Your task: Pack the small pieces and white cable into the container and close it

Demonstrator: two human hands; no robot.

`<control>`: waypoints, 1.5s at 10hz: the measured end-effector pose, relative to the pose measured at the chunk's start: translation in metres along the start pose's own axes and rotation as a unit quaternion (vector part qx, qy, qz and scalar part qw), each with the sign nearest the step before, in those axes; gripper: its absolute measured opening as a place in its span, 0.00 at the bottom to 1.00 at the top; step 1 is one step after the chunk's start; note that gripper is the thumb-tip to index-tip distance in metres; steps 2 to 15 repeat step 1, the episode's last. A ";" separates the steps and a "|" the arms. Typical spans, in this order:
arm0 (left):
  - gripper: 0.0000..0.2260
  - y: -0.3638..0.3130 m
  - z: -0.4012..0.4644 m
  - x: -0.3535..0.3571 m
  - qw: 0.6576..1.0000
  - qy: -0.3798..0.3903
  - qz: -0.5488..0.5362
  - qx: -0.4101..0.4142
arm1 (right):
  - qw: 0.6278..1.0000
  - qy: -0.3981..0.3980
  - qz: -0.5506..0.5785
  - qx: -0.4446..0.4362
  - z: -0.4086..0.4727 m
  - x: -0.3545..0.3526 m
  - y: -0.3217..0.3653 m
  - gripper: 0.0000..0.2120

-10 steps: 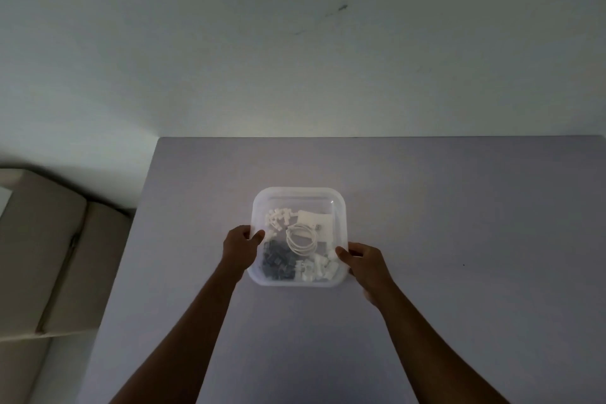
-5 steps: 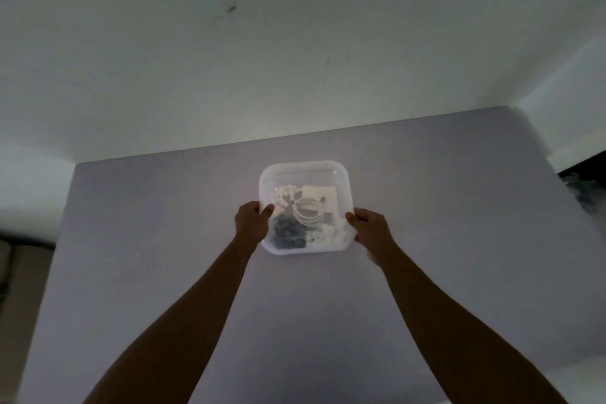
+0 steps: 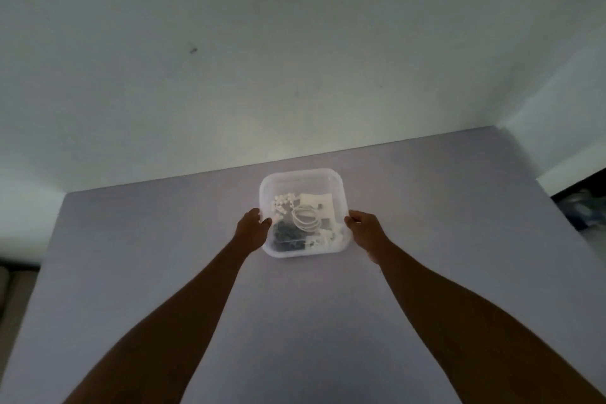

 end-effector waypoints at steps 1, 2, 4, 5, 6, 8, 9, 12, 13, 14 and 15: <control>0.24 -0.010 -0.014 -0.007 0.999 0.006 0.040 0.015 | 0.998 -0.014 -0.063 -0.011 -0.009 -0.005 0.016 0.17; 0.24 -0.010 -0.014 -0.007 0.999 0.006 0.040 0.015 | 0.998 -0.014 -0.063 -0.011 -0.009 -0.005 0.016 0.17; 0.24 -0.010 -0.014 -0.007 0.999 0.006 0.040 0.015 | 0.998 -0.014 -0.063 -0.011 -0.009 -0.005 0.016 0.17; 0.24 -0.010 -0.014 -0.007 0.999 0.006 0.040 0.015 | 0.998 -0.014 -0.063 -0.011 -0.009 -0.005 0.016 0.17; 0.24 -0.010 -0.014 -0.007 0.999 0.006 0.040 0.015 | 0.998 -0.014 -0.063 -0.011 -0.009 -0.005 0.016 0.17; 0.24 -0.010 -0.014 -0.007 0.999 0.006 0.040 0.015 | 0.998 -0.014 -0.063 -0.011 -0.009 -0.005 0.016 0.17; 0.24 -0.010 -0.014 -0.007 0.999 0.006 0.040 0.015 | 0.998 -0.014 -0.063 -0.011 -0.009 -0.005 0.016 0.17; 0.24 -0.010 -0.014 -0.007 0.999 0.006 0.040 0.015 | 0.998 -0.014 -0.063 -0.011 -0.009 -0.005 0.016 0.17; 0.24 -0.010 -0.014 -0.007 0.999 0.006 0.040 0.015 | 0.998 -0.014 -0.063 -0.011 -0.009 -0.005 0.016 0.17; 0.24 -0.010 -0.014 -0.007 0.999 0.006 0.040 0.015 | 0.998 -0.014 -0.063 -0.011 -0.009 -0.005 0.016 0.17; 0.24 -0.010 -0.014 -0.007 0.999 0.006 0.040 0.015 | 0.998 -0.014 -0.063 -0.011 -0.009 -0.005 0.016 0.17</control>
Point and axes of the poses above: each hand's wrist, its own z-axis towards the middle knuckle, its own x-axis out of the palm, y = z × x, the point moved 6 cm from there along z, towards the middle knuckle, and after that the axes turned 14 degrees about y, right-handed, at the moved point
